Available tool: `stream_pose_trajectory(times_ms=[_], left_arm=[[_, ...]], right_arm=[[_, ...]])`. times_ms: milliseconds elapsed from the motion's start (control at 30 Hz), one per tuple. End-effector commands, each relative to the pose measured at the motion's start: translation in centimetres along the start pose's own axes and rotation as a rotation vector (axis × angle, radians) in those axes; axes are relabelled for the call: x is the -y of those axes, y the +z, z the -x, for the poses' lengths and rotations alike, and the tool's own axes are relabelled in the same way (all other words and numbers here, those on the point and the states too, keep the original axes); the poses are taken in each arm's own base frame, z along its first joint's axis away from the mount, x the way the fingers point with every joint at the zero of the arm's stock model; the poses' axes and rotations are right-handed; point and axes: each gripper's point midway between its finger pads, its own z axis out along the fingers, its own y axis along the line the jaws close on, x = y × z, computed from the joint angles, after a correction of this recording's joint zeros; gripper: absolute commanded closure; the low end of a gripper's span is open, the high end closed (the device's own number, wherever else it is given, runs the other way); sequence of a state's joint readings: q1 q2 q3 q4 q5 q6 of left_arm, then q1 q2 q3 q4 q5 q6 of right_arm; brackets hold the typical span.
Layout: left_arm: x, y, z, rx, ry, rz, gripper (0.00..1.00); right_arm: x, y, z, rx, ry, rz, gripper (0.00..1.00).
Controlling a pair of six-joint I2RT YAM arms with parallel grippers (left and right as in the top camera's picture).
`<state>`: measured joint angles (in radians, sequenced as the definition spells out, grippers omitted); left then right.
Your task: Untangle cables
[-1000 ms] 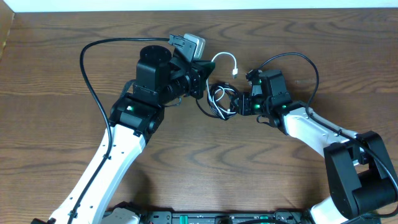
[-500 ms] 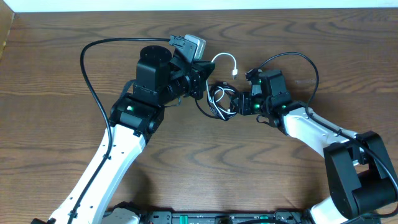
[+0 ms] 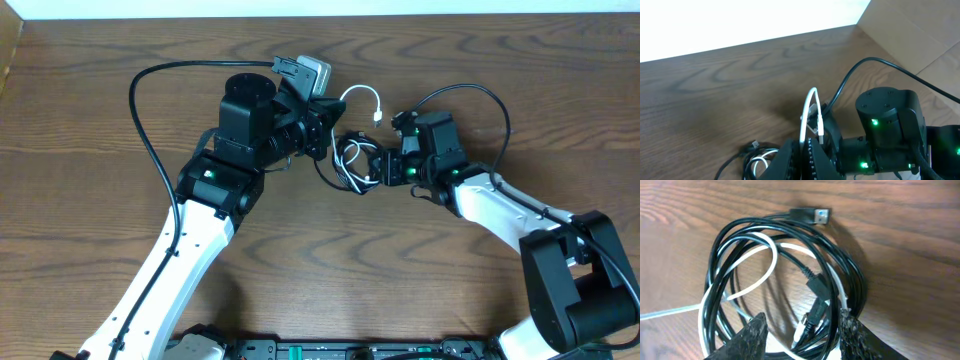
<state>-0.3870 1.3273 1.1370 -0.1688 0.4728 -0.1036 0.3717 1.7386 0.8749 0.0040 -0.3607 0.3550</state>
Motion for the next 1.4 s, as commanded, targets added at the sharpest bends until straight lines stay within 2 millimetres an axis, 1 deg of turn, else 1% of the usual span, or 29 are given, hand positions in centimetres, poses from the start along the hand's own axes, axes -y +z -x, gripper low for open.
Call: stream_pose_trajectory(times_ms=[0, 100, 200, 333, 433, 667, 933, 1200, 1267, 1367], left_arm=[[0.7, -1.0, 1.7, 0.042, 0.035, -0.015, 0.92], [0.7, -1.0, 1.7, 0.042, 0.035, -0.015, 0.92], [0.7, -1.0, 1.7, 0.042, 0.034, -0.015, 0.92], [0.8, -1.0, 1.7, 0.042, 0.034, -0.016, 0.92], [0.8, -1.0, 1.7, 0.042, 0.034, -0.016, 0.92], [0.8, -1.0, 1.7, 0.042, 0.034, -0.016, 0.92], [0.7, -1.0, 1.6, 0.038, 0.033, -0.016, 0.92], [0.7, -1.0, 1.5, 0.036, 0.031, -0.015, 0.92], [0.7, -1.0, 1.5, 0.035, 0.031, -0.015, 0.92], [0.7, -1.0, 1.5, 0.034, 0.031, -0.015, 0.92]], right_arm=[[-2.3, -0.3, 0.4, 0.006, -0.047, 0.059, 0.58], [-2.5, -0.2, 0.2, 0.001, -0.052, 0.062, 0.57], [-2.3, -0.2, -0.4, -0.024, -0.039, 0.052, 0.56], [-1.1, -0.2, -1.3, -0.056, -0.021, -0.009, 0.56], [-0.9, -0.2, -1.6, -0.068, -0.017, -0.016, 0.55], [-1.2, -0.2, -1.2, -0.051, -0.025, -0.008, 0.55], [-1.9, -0.1, -0.1, -0.005, -0.051, 0.021, 0.57], [-2.2, 0.0, -0.4, -0.014, -0.055, 0.023, 0.58], [-2.2, 0.0, -0.1, 0.001, -0.064, 0.014, 0.59], [-2.5, 0.0, 0.9, 0.041, -0.078, 0.024, 0.59]])
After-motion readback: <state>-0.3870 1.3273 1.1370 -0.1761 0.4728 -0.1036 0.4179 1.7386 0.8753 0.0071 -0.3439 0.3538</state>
